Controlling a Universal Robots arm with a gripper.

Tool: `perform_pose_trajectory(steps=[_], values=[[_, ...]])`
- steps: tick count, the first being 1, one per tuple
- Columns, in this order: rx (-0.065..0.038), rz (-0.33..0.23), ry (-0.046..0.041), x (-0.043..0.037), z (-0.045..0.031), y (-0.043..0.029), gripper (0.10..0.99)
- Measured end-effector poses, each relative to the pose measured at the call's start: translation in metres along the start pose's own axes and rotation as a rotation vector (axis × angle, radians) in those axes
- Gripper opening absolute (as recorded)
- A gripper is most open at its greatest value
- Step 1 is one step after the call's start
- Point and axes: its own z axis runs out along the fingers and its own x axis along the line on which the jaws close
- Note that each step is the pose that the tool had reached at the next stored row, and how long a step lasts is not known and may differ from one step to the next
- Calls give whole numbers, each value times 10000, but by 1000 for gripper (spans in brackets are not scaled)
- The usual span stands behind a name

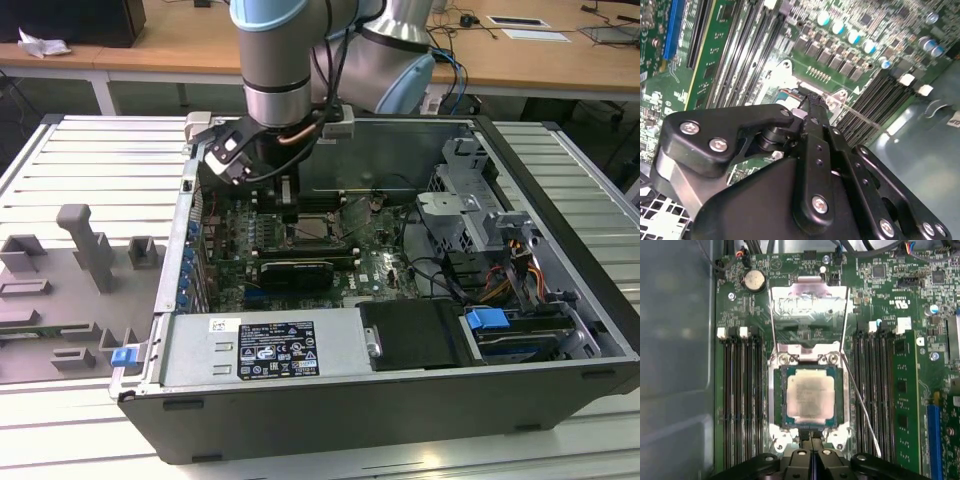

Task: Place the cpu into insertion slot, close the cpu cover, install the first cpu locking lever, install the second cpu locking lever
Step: 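Place the cpu into insertion slot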

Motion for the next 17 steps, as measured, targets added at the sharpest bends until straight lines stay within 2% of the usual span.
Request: perform_pose_trajectory(steps=[1, 3, 4, 7, 9, 12, 15, 16, 17], values=[[9, -2, -7, 0, 6, 17, 106], [63, -1, -15, 3, 22, 127, 106], [84, 0, -16, 4, 26, 159, 106], [153, -10, -59, 5, 41, 215, 114], [209, -81, -122, 5, 65, 244, 235], [210, -113, -167, 5, 105, 263, 424], [215, -115, -178, 7, 135, 300, 435], [216, -119, -179, 7, 142, 302, 498], [216, -136, -179, 7, 157, 301, 498]])
